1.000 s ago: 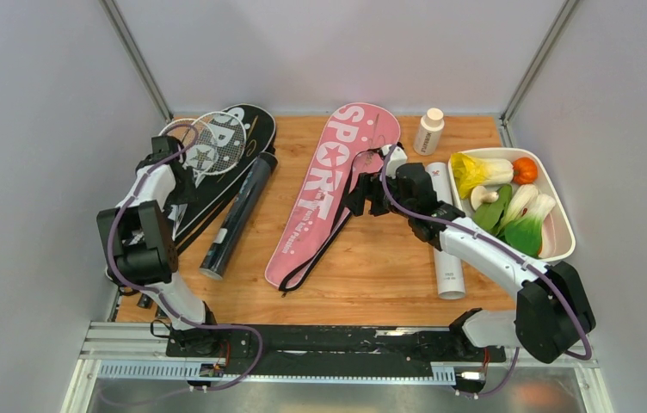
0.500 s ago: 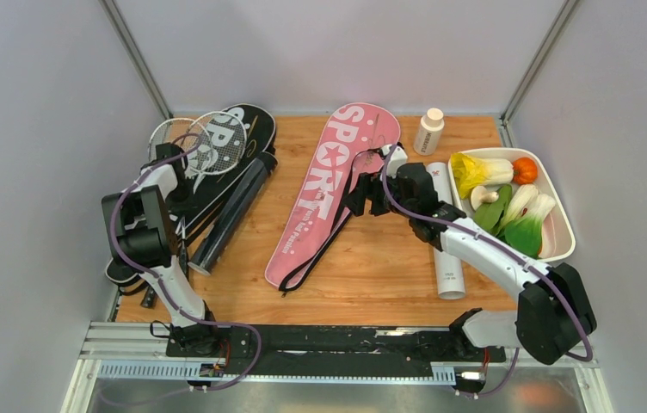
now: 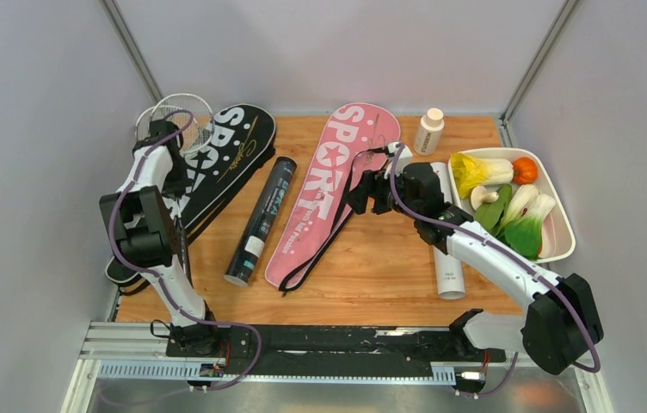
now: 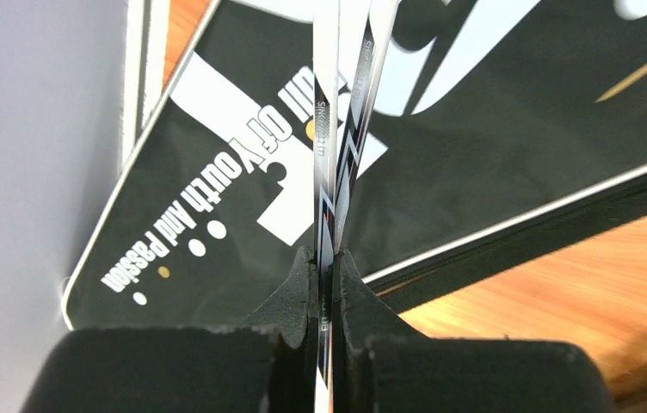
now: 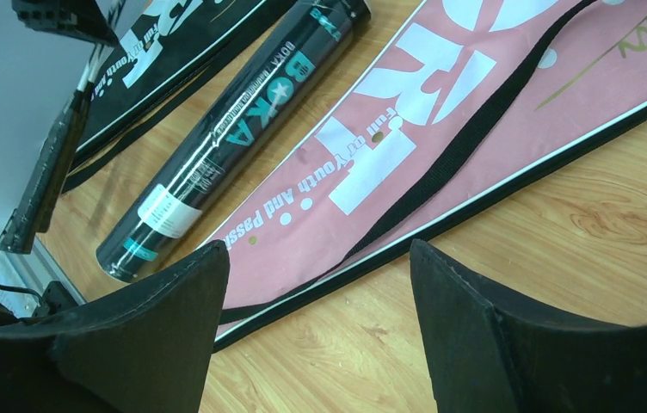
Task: Pack up the badminton gear
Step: Pick up the racket from the racket bag.
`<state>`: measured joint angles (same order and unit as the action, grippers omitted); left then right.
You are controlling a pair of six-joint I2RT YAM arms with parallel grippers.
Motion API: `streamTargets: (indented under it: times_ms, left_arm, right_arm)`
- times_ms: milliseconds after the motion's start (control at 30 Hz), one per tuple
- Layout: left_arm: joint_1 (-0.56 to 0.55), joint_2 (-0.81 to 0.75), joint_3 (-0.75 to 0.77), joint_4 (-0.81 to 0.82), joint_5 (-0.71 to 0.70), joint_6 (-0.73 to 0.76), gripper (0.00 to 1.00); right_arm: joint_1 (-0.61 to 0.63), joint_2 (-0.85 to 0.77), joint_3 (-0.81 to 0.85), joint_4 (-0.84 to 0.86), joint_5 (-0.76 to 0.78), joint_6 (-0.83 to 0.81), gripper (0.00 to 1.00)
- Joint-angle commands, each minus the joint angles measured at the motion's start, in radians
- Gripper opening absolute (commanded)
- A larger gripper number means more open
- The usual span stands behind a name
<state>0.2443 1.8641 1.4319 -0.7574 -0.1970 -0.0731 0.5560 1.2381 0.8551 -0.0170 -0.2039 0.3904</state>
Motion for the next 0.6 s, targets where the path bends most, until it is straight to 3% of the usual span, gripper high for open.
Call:
streamTargets:
  times_ms: [0,200,367,567]
  left_arm:
    - [-0.059,-0.106,0.161,-0.106,-0.041,-0.034,0.0]
    - [-0.217,-0.2,0.238,-0.165,-0.022,-0.075,0.0]
    - [-0.434,-0.232,0.271,-0.187,0.043,-0.206,0.0]
    - [-0.667,-0.25,0.154,0.037,0.165,-0.412,0.0]
  right_arm:
    - [0.005,-0.035,0.003,0.031,-0.01,0.033,0.79]
    - [0.006,-0.064,-0.005,0.02,0.007,0.045,0.79]
    - [0.005,-0.106,-0.012,-0.028,0.022,0.05,0.79]
    - [0.006,-0.14,-0.044,-0.032,0.026,0.092,0.79]
